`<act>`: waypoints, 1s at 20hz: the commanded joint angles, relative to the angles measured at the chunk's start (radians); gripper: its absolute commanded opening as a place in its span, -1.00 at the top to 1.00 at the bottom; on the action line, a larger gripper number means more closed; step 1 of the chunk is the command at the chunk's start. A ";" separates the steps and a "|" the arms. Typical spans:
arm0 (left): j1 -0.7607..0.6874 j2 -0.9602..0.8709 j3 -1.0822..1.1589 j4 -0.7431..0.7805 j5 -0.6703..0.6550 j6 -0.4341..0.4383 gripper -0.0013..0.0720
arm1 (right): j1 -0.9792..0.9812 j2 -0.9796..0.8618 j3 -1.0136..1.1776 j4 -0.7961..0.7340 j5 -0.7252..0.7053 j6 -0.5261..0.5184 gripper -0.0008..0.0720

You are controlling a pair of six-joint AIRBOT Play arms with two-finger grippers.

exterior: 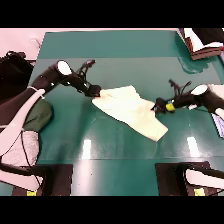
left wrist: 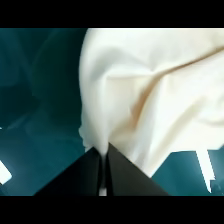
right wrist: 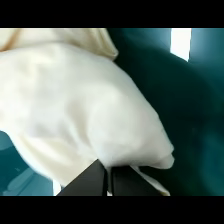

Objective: Fold the shirts.

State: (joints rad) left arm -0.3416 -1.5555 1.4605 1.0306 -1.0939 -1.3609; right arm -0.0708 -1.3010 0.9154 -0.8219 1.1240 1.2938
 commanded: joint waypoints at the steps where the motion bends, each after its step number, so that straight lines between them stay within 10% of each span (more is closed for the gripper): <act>1: 0.002 0.180 0.118 0.135 -0.015 -0.001 0.89 | 0.011 0.167 0.203 0.007 0.085 -0.020 0.93; 11: -0.002 0.583 0.489 0.152 -0.037 -0.001 0.90 | 0.013 0.448 0.776 -0.051 0.226 0.153 0.93; 20: -0.002 0.362 0.132 0.136 -0.235 0.011 0.90 | 0.013 0.339 0.378 -0.098 0.240 0.151 0.93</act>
State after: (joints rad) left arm -0.3435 -1.1278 1.7359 1.1778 -1.2633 -1.3586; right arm -0.0586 -0.9276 1.4254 -0.9134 1.3659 1.4563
